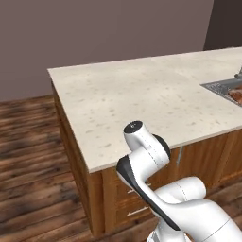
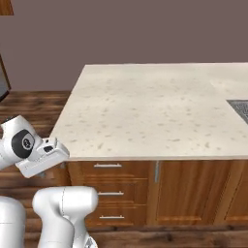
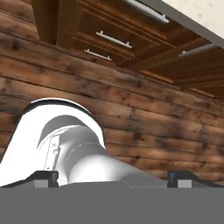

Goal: Move the cutting board and knife to the sink. Then move spray from the cabinet to the counter.

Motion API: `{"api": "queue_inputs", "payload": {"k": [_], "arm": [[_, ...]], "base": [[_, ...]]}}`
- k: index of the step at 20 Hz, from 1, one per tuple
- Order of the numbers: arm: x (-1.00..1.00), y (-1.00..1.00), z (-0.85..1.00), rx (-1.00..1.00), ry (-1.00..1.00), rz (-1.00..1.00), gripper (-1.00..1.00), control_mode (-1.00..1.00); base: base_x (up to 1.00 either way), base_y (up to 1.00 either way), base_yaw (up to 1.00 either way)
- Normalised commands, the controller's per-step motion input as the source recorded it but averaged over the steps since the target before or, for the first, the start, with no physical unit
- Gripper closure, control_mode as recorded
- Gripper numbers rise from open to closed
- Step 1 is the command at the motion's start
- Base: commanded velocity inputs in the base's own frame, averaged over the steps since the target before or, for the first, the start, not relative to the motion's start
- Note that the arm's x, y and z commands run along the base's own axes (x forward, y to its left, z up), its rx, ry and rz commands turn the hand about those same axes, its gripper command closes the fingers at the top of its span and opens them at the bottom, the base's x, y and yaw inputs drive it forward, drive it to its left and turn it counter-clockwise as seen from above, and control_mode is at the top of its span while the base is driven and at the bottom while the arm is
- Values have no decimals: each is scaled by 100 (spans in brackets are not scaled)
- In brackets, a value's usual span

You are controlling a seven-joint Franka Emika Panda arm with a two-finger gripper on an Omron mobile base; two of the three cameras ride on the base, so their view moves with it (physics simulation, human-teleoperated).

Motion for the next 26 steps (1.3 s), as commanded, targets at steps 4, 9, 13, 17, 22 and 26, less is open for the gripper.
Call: {"api": "queue_inputs", "payload": {"k": [4,9,13,17,22,26], "arm": [[0,0,0,0,0,0,-100,100],[0,0,0,0,0,0,-100,100],[0,0,0,0,0,0,-100,100],[0,0,0,0,0,0,-100,100],[0,0,0,0,0,0,-100,100],[0,0,0,0,0,0,-100,100]], "base": [[-46,100,-4],[-40,100,-5],[-12,100,-2],[9,100,0],[40,100,0],[82,98,0]]}}
